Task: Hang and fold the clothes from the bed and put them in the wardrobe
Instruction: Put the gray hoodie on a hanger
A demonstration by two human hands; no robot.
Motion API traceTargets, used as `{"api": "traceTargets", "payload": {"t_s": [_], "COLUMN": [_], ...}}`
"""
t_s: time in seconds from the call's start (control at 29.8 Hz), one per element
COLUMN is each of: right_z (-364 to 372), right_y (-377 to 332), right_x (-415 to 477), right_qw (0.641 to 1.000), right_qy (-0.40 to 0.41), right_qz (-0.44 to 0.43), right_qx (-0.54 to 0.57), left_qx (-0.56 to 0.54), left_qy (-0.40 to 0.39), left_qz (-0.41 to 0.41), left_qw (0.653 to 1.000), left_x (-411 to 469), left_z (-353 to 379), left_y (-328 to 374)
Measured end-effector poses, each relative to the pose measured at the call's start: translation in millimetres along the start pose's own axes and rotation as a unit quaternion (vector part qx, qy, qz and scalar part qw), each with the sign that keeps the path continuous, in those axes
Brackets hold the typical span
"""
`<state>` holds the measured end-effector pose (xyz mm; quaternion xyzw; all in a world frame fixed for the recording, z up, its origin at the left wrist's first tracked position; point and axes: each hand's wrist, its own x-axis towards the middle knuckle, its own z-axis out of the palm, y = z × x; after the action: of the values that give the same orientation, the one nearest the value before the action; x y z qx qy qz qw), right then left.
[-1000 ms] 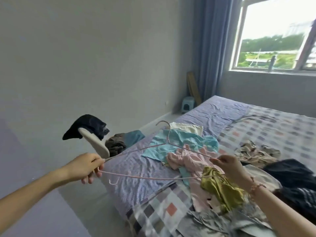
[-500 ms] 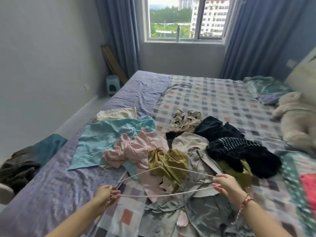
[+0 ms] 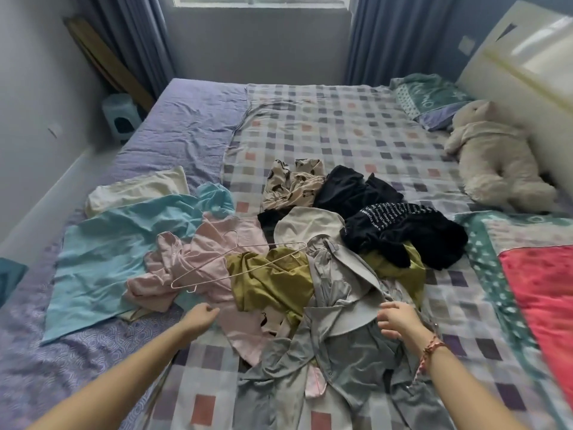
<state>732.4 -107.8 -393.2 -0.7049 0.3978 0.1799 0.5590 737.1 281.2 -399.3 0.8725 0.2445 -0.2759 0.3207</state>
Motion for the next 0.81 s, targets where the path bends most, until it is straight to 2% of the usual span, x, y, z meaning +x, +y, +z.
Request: {"api": "traceTargets", "payload": {"t_s": [0.1, 0.17, 0.3, 0.37, 0.47, 0.54, 0.6, 0.71, 0.77, 0.81], "right_z": [2.8, 9.2, 21.1, 28.6, 31.0, 21.0, 0.6, -35.8, -67.2, -75.5], "right_y": [21.9, 29.9, 39.9, 45.8, 51.2, 37.2, 10.1, -43.0, -83.9, -103.3], "right_x": [35.1, 50.9, 103.9, 122.6, 136.2, 139.8, 147.3, 139.5, 118.2, 104.8], "right_qw": [0.999, 0.999, 0.997, 0.997, 0.993, 0.974, 0.96, 0.969, 0.968, 0.962], "right_qy": [0.003, 0.009, -0.037, -0.04, 0.069, 0.154, 0.175, 0.11, -0.011, -0.103], "right_qz": [0.025, 0.018, 0.044, 0.06, 0.031, -0.002, -0.031, -0.16, -0.237, -0.244], "right_qx": [-0.024, -0.043, -0.059, -0.018, 0.09, 0.167, 0.218, 0.153, 0.082, 0.063], "left_qx": [0.053, 0.093, 0.102, 0.099, 0.116, 0.124, 0.124, 0.091, 0.054, 0.037], "left_qy": [-0.08, -0.104, -0.125, -0.125, -0.127, -0.121, -0.1, -0.049, 0.005, 0.031], "left_qz": [0.055, 0.096, 0.102, 0.098, 0.097, 0.107, 0.129, 0.201, 0.262, 0.286], "left_qw": [0.994, 0.986, 0.982, 0.982, 0.98, 0.979, 0.979, 0.974, 0.963, 0.957], "left_x": [-2.3, -4.1, 18.6, 31.0, 45.9, 48.7, 49.0, 49.2, 45.1, 45.6], "left_z": [39.4, 56.4, 99.0, 114.6, 130.7, 140.0, 146.4, 147.4, 145.8, 144.1], "left_y": [45.3, 67.2, 113.1, 129.8, 149.7, 160.2, 174.7, 196.7, 221.3, 232.0]}}
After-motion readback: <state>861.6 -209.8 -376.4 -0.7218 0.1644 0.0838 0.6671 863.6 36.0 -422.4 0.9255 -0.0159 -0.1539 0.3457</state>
